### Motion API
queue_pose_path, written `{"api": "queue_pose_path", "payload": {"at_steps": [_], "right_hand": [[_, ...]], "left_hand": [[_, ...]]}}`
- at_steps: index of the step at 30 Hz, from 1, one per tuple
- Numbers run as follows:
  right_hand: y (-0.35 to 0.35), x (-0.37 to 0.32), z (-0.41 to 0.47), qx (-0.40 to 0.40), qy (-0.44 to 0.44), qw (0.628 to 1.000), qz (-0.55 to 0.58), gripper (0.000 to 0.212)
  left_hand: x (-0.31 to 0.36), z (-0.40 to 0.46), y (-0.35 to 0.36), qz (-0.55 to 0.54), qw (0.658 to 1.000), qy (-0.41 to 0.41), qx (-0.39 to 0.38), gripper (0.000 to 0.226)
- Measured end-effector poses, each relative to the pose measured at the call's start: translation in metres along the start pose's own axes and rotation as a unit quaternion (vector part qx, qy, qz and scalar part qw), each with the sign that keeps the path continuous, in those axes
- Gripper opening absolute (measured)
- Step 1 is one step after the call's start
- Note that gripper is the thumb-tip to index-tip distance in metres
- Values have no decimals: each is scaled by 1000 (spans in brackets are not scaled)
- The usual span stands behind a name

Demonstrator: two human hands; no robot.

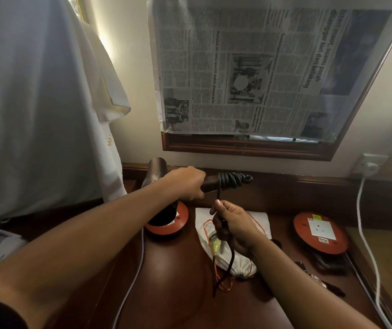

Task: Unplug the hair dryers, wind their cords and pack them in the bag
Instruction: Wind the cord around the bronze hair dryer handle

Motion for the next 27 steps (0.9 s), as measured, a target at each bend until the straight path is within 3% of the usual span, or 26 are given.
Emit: {"api": "queue_pose_path", "payload": {"at_steps": [11,20,27], "right_hand": [[-3,6,3,-47,-5,996,72,25],[-15,36,2,-10,25,999,-36,53],[-15,30,9,-73,11,996,46,26]], "left_hand": [[0,-3,-1,-20,1000,3,-12,33],[1,-4,-11,-9,1000,14,-6,30],[5,-6,-19,-28,999,23,-10,29]]}}
Point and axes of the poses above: each hand's wrist, its own z-axis towards the middle knuckle, its own y-axis out of the palm, x = y × z, the point moved 9 cm from there along z, towards the middle knuckle, and after that the axes turned 10 degrees about -z, right-handed, at the moved point
